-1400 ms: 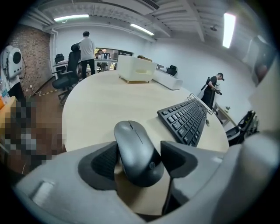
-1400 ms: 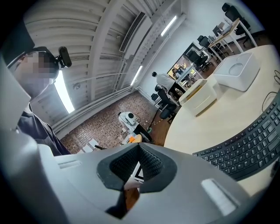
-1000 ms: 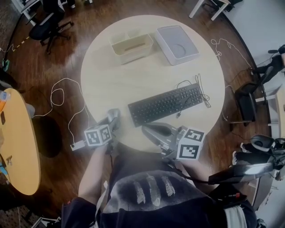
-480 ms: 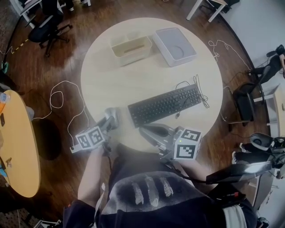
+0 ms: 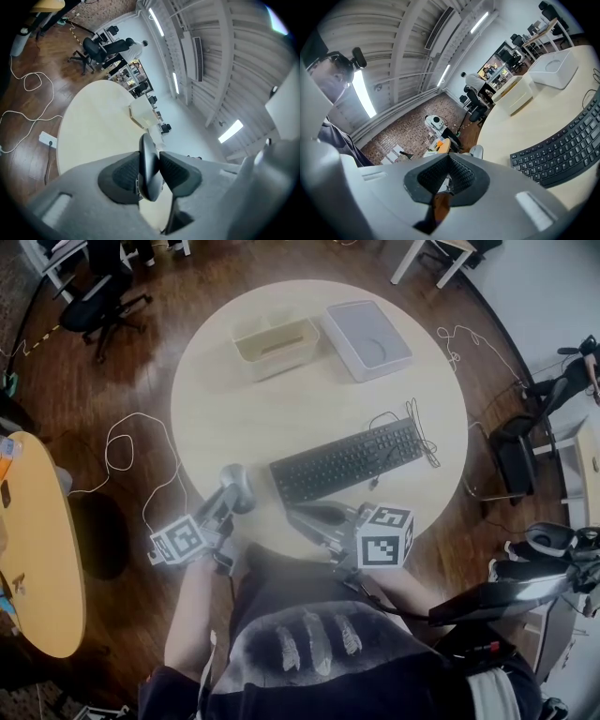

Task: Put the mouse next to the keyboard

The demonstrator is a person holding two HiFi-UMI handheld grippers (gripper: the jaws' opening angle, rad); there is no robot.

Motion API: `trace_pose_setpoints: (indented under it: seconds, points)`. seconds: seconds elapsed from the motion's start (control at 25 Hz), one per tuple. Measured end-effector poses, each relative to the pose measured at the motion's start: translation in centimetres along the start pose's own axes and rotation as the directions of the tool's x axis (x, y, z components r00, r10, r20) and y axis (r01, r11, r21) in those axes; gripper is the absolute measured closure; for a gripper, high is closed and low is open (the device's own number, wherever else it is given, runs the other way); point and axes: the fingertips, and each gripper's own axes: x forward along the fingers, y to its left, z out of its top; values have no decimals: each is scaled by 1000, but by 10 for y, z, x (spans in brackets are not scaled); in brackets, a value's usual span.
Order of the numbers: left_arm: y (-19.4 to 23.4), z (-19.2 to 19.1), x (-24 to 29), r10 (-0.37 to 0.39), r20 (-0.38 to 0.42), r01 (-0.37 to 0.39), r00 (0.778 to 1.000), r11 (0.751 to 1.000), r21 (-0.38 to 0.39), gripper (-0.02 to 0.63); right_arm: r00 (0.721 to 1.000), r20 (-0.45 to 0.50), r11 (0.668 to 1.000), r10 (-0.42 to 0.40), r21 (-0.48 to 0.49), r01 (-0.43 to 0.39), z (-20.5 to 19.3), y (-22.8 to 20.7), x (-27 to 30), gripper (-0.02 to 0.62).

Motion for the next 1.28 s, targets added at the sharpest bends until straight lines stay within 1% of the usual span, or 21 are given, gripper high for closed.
trace_pose_setpoints:
  seconds: [0.08,0.12,0.24,0.32,0.36,0.48,0.68,0.8,0.84,0.92,0.96,1.16,1.28]
  points:
    - [-16,3,-4,-33,5,33,999,999,14,468,1000,-22,1000,14,-9,-14,-1,0,4,596]
    - [-23,4,-6,-47,8,47,999,999,18,469,999,-34,1000,28,-5,-28,-1,0,7,583]
    - [-44,9,-13,-81,15,80,997,996,30,471,994,-76,996,82,26,-80,-2,1,19,483]
    - [-57,10,-16,-117,16,116,993,993,37,472,989,-108,994,103,49,-98,-3,-2,28,409]
    - [-64,11,-17,-136,14,136,991,990,47,472,987,-121,993,108,57,-102,-3,-4,33,387]
    - [-86,13,-19,-197,9,195,980,977,92,474,984,-134,992,114,71,-105,-1,-7,46,354]
    - [-103,10,-29,-259,6,258,966,963,81,477,977,-174,990,120,88,-106,-10,-8,66,290]
    - [-109,8,-38,-303,1,302,953,951,59,479,967,-182,981,176,112,-158,-16,2,75,293]
    - [-109,8,-41,-320,8,319,947,947,43,479,964,-175,976,201,122,-181,-17,7,77,313]
    - [-109,8,-49,-351,24,351,936,936,2,479,958,-160,967,237,136,-216,-19,17,80,422]
    - [-109,9,-52,-364,28,364,931,931,-11,478,958,-155,966,242,137,-221,-20,20,82,447]
    - [-104,13,-74,-396,30,396,918,918,5,476,970,-121,972,212,127,-197,-27,35,93,460]
    - [-97,24,-92,-372,60,370,926,928,41,474,986,-71,980,150,144,-138,-27,36,95,462]
